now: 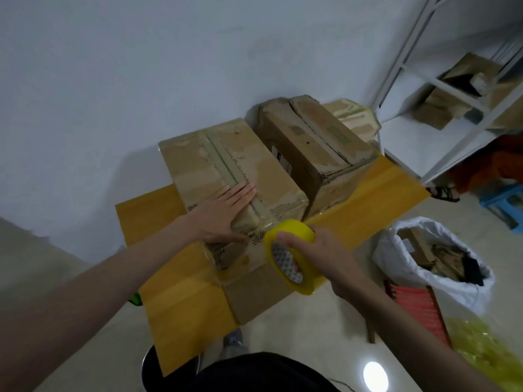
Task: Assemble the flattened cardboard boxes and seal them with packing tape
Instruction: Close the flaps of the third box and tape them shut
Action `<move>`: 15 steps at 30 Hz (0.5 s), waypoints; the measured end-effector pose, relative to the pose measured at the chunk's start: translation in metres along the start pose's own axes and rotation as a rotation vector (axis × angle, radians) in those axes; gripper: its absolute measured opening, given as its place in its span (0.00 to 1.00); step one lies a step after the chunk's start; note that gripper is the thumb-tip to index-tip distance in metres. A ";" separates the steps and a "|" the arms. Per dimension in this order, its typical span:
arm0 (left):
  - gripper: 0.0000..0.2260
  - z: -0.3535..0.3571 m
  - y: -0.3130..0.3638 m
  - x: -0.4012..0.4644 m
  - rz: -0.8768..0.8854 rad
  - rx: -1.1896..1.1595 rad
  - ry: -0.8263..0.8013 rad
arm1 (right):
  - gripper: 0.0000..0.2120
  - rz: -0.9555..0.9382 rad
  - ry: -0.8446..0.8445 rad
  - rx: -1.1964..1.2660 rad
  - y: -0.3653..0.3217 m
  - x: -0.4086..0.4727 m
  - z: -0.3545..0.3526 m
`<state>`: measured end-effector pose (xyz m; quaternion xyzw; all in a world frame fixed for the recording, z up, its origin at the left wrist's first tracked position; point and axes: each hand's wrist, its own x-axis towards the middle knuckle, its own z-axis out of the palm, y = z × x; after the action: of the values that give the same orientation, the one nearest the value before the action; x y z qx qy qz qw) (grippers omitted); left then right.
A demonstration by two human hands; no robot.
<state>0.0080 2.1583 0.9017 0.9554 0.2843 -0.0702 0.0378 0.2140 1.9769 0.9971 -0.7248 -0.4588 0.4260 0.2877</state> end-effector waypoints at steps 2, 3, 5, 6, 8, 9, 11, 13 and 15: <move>0.49 -0.002 0.002 -0.001 0.002 0.008 -0.010 | 0.21 0.018 0.000 -0.056 0.016 -0.009 0.002; 0.49 -0.003 0.003 -0.002 0.002 0.011 -0.018 | 0.24 0.015 0.003 -0.062 0.024 -0.011 0.006; 0.49 -0.004 0.004 -0.003 -0.001 0.024 -0.028 | 0.24 0.015 0.012 -0.046 0.032 -0.013 0.014; 0.49 -0.005 0.004 -0.004 -0.003 0.030 -0.030 | 0.21 0.015 0.010 -0.025 0.033 -0.015 0.016; 0.50 -0.005 0.005 -0.003 -0.006 0.033 -0.034 | 0.12 0.002 -0.015 0.031 0.036 -0.019 0.016; 0.50 -0.005 0.005 -0.003 -0.006 0.036 -0.036 | 0.11 -0.004 -0.033 0.057 0.038 -0.020 0.016; 0.50 -0.005 0.005 -0.002 -0.006 0.041 -0.042 | 0.13 -0.014 -0.055 0.081 0.047 -0.021 0.019; 0.50 -0.006 0.004 -0.002 -0.009 0.040 -0.049 | 0.12 -0.013 -0.061 0.097 0.059 -0.016 0.026; 0.50 -0.007 0.005 -0.002 -0.014 0.042 -0.056 | 0.14 -0.008 -0.067 0.128 0.074 -0.009 0.036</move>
<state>0.0098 2.1537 0.9093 0.9516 0.2883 -0.1034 0.0251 0.2116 1.9392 0.9241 -0.6885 -0.4426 0.4773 0.3199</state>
